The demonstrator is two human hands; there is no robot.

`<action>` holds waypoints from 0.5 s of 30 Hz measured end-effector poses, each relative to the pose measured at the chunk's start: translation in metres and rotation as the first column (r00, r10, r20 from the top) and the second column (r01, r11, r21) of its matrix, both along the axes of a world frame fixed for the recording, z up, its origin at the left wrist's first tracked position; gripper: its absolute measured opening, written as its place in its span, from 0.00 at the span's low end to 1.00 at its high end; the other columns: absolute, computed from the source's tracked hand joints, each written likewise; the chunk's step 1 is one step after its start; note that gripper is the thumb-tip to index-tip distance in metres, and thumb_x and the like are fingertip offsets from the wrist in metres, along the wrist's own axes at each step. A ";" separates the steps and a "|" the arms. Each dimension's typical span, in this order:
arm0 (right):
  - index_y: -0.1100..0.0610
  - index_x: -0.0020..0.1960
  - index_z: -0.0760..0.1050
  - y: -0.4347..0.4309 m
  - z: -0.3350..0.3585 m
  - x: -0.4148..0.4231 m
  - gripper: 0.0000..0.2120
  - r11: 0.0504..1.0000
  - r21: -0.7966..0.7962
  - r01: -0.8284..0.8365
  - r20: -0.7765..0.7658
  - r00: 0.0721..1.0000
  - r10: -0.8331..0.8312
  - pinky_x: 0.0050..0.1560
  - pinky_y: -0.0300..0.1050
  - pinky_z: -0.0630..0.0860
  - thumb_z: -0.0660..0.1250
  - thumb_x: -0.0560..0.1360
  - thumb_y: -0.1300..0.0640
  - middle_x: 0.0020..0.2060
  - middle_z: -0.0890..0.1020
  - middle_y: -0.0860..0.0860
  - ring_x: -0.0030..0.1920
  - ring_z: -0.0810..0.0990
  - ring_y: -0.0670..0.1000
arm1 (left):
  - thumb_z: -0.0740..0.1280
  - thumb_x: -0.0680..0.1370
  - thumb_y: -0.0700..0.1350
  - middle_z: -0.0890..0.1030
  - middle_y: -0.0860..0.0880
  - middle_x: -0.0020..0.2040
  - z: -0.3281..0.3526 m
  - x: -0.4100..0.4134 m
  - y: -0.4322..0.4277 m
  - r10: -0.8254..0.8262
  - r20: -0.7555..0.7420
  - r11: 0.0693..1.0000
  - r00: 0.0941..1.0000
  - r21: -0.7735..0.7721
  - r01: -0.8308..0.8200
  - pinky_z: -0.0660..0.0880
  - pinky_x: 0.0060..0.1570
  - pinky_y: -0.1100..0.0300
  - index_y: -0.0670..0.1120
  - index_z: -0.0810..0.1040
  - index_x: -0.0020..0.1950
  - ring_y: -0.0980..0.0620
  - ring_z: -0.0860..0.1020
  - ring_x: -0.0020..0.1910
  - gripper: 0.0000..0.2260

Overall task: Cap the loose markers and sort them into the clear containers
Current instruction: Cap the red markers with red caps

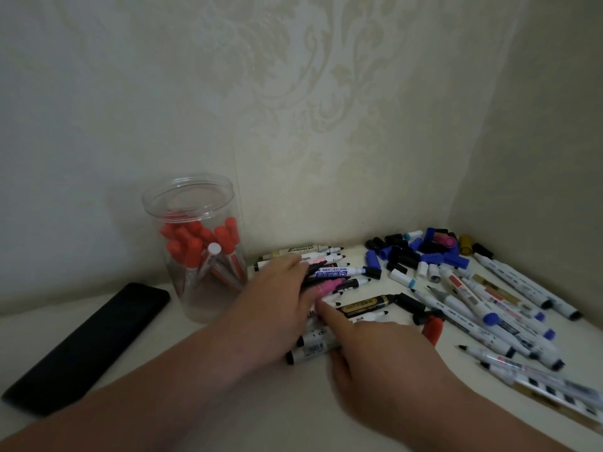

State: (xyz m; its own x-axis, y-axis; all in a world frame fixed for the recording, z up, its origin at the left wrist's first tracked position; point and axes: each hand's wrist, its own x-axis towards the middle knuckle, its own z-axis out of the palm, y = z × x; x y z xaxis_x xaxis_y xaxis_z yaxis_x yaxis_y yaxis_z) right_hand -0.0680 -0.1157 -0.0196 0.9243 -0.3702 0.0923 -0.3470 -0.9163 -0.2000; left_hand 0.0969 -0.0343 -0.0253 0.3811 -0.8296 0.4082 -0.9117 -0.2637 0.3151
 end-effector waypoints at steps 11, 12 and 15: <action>0.41 0.75 0.50 0.001 -0.004 0.005 0.26 0.997 0.054 0.057 -0.028 0.998 -0.055 0.48 0.49 0.80 0.55 0.80 0.47 0.50 0.81 0.46 0.46 0.80 0.49 | 0.49 0.85 0.55 0.62 0.57 0.79 -0.013 -0.018 0.008 -0.059 -0.092 0.998 0.994 0.029 0.062 0.42 0.66 0.78 0.54 0.60 0.80 0.62 0.57 0.77 0.22; 0.41 0.74 0.49 0.001 -0.003 0.005 0.25 0.995 0.073 0.067 -0.026 0.998 -0.066 0.48 0.48 0.80 0.55 0.80 0.46 0.50 0.81 0.45 0.45 0.80 0.48 | 0.50 0.85 0.54 0.64 0.57 0.78 -0.012 -0.018 0.008 -0.058 -0.106 0.998 0.993 0.018 0.060 0.41 0.65 0.80 0.54 0.62 0.80 0.64 0.58 0.75 0.22; 0.41 0.73 0.44 0.002 -0.001 0.004 0.27 0.989 0.118 0.088 -0.008 0.996 -0.087 0.51 0.47 0.80 0.57 0.81 0.44 0.49 0.81 0.45 0.45 0.81 0.45 | 0.53 0.85 0.52 0.70 0.60 0.72 -0.010 -0.014 0.008 -0.077 -0.108 0.996 0.991 -0.051 0.072 0.44 0.59 0.86 0.54 0.69 0.76 0.73 0.59 0.65 0.19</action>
State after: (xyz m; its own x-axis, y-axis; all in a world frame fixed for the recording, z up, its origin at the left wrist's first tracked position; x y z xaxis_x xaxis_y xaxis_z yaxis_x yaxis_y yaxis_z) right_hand -0.0644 -0.1136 -0.0209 0.8881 -0.4578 0.0405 -0.4255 -0.8522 -0.3044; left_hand 0.0827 -0.0263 -0.0352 0.3634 -0.8382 0.4066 -0.8876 -0.1787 0.4246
